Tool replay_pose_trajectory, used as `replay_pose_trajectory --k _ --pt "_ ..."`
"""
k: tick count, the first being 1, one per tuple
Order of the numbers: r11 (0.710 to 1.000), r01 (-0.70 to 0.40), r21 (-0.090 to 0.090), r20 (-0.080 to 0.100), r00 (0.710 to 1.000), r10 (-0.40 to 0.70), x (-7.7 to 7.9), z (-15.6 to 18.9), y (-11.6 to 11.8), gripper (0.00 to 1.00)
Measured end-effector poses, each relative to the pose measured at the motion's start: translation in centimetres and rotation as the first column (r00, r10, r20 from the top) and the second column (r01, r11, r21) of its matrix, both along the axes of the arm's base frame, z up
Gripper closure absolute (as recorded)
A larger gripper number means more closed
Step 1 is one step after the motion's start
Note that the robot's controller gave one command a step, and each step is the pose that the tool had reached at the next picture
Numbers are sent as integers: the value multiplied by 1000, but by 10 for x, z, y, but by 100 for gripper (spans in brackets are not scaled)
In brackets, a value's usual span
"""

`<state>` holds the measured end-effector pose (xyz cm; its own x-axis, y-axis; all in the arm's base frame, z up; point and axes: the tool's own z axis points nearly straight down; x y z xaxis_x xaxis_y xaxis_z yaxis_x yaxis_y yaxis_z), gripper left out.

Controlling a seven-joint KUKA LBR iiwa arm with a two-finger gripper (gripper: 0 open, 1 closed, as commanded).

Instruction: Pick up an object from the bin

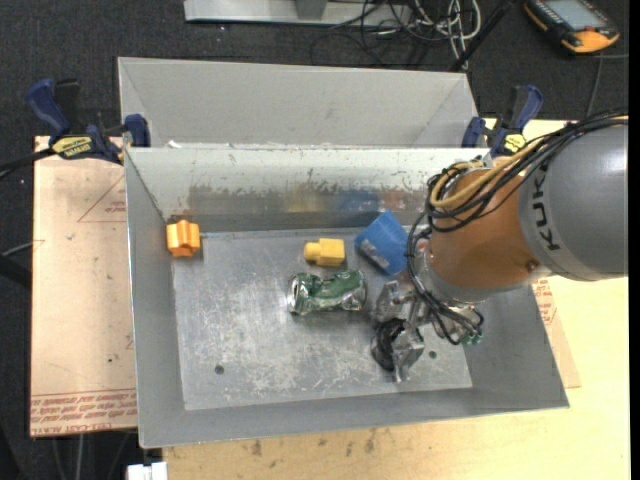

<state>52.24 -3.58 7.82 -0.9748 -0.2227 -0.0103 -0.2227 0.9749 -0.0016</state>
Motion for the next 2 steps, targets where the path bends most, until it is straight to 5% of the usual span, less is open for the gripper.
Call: replay_pose_trajectory --k 1,2 --pt "1000 17 1 -17 1000 -17 -6 37 7 100" --pt "998 65 0 -7 998 -65 8 166 -1 100"
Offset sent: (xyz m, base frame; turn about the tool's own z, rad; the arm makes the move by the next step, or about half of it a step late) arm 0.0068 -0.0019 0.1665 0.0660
